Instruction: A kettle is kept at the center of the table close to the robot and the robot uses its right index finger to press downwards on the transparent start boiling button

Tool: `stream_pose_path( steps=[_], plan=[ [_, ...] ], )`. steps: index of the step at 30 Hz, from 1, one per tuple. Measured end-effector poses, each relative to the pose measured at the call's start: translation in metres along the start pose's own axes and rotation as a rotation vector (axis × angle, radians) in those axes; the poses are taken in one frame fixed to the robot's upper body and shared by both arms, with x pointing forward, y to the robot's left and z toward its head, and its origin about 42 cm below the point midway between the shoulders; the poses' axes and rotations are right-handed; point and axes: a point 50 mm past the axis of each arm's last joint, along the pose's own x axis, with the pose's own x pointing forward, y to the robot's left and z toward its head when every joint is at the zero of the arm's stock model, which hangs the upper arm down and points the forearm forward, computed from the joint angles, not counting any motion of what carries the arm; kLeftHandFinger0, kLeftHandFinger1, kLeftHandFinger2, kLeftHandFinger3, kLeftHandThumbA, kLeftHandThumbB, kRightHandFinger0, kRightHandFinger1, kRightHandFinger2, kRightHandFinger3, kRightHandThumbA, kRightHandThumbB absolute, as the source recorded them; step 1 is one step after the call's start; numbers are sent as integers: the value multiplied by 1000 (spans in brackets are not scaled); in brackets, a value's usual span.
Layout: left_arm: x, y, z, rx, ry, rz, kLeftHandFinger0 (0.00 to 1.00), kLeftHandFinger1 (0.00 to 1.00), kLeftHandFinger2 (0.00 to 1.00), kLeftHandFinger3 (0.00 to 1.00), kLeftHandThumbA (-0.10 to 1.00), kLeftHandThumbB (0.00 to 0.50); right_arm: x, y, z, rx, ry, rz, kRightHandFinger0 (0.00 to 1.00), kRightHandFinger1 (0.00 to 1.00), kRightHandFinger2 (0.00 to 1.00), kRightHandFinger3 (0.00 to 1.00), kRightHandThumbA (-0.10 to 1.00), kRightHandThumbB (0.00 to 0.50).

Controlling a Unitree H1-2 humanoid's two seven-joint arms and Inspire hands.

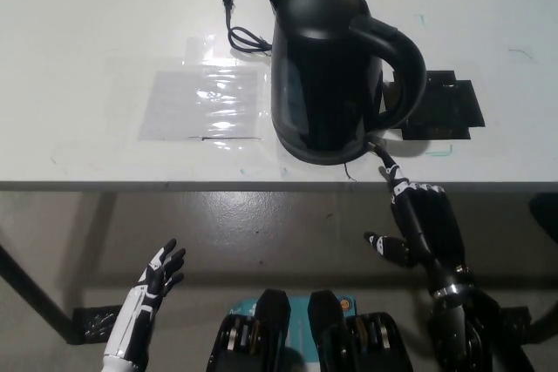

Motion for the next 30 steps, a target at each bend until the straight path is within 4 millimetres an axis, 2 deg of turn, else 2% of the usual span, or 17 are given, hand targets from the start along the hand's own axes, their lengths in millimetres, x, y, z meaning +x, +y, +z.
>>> stream_pose_path(
  steps=[12,15,30],
  plan=[
    [0,0,0,0,0,-1,1000,1000,1000,1000,1000,222,4,1,-7,-13,23,10,0,0,0,1000,1000,165],
    [0,0,0,0,0,-2,1000,1000,1000,1000,1000,209,7,0,-7,-14,22,7,0,0,0,1000,1000,162],
    [0,0,0,-1,-3,-10,1000,1000,1000,1000,1000,206,8,2,-11,-5,38,17,0,0,18,1000,1000,164]
  ],
)
